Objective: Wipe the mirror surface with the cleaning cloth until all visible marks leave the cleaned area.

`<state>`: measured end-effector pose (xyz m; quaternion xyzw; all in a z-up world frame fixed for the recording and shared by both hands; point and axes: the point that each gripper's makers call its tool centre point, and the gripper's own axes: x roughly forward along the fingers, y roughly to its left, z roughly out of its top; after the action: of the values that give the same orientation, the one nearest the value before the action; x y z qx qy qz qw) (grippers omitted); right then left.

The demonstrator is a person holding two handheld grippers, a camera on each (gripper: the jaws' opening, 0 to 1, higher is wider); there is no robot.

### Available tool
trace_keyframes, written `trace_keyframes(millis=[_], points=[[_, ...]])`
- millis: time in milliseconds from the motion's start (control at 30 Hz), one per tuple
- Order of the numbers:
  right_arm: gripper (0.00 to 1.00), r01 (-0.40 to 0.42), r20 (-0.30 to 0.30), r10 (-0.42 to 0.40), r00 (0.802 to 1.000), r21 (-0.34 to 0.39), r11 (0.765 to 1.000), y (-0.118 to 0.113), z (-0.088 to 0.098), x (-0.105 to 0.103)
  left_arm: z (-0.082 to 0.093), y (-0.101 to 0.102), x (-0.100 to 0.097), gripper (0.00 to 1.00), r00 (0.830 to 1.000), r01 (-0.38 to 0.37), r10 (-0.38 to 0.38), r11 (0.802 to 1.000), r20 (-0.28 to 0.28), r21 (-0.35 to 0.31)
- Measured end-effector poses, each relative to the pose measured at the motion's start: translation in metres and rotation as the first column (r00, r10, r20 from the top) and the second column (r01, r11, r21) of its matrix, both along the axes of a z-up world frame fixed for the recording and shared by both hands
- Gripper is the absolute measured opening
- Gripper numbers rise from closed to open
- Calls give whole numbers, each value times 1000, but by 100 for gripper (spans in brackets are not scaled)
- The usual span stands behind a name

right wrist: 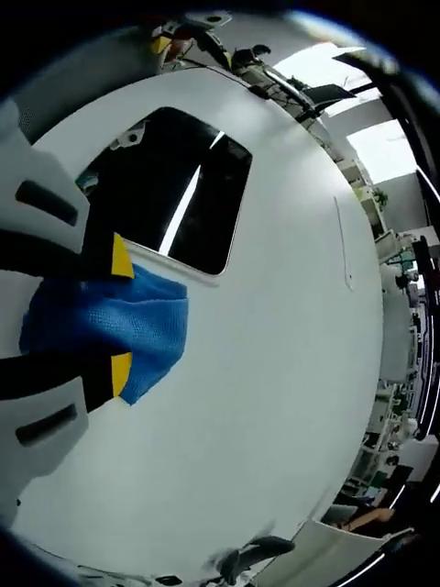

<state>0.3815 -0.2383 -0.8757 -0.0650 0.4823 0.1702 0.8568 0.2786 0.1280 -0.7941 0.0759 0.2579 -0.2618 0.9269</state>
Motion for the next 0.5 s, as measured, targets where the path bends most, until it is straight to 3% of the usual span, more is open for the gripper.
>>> trace_keyframes(millis=[67, 100, 133, 233, 500], points=[[18, -15, 27, 18, 999, -106, 994, -10, -1, 4, -1, 0, 0, 99, 1000, 2, -2, 1000, -2, 3], [14, -7, 32, 11, 999, -113, 994, -11, -1, 5, -1, -1, -1, 99, 1000, 5, -5, 1000, -4, 3], [13, 4, 29, -2, 1000, -83, 997, -7, -1, 5, -1, -1, -1, 99, 1000, 7, -7, 1000, -4, 5], [4, 43, 50, -39, 998, -85, 995, -13, -2, 10, -2, -1, -1, 99, 1000, 7, -7, 1000, -9, 5], [3, 111, 11, -110, 994, -19, 994, -16, 4, 8, -3, -1, -2, 99, 1000, 13, -13, 1000, -9, 10]])
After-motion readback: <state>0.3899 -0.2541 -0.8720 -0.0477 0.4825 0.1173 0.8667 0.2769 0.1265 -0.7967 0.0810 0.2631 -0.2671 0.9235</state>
